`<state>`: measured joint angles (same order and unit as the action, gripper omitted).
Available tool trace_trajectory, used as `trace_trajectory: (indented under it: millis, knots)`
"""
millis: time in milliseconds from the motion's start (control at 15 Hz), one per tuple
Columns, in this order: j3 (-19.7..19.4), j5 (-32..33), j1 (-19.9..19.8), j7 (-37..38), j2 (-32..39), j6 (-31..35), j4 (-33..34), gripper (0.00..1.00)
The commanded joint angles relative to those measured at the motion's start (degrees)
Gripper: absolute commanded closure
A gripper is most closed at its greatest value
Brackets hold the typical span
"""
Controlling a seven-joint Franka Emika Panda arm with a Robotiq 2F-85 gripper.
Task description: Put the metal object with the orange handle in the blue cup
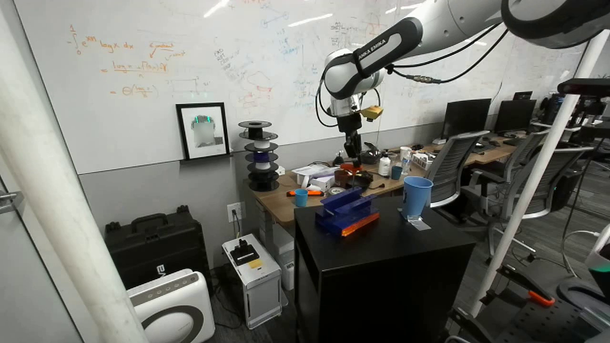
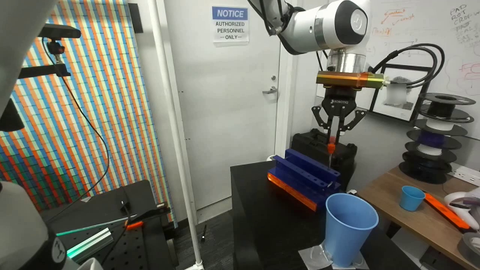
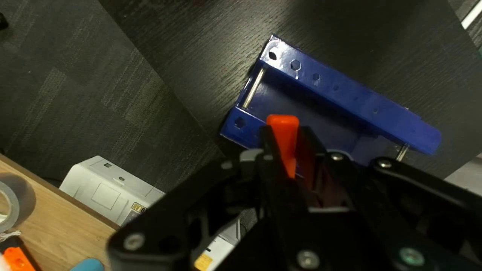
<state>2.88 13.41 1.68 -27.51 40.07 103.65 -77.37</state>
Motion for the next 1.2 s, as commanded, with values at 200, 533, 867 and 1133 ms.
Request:
trace_trajectory:
  millis: [200,533,867,1133]
  knots:
    - [0.77,0.11,-0.25,0.76,-4.93,3.17,-6.83,0.57]
    - [0.55,0.99,-0.24,0.38,-6.63,5.70,-9.53,0.19]
    - [1.87,0.33,-0.60,-5.67,-5.88,2.98,-7.12,0.00]
    - [1.54,0.01,0.26,-2.18,-4.33,5.15,-6.00,0.00]
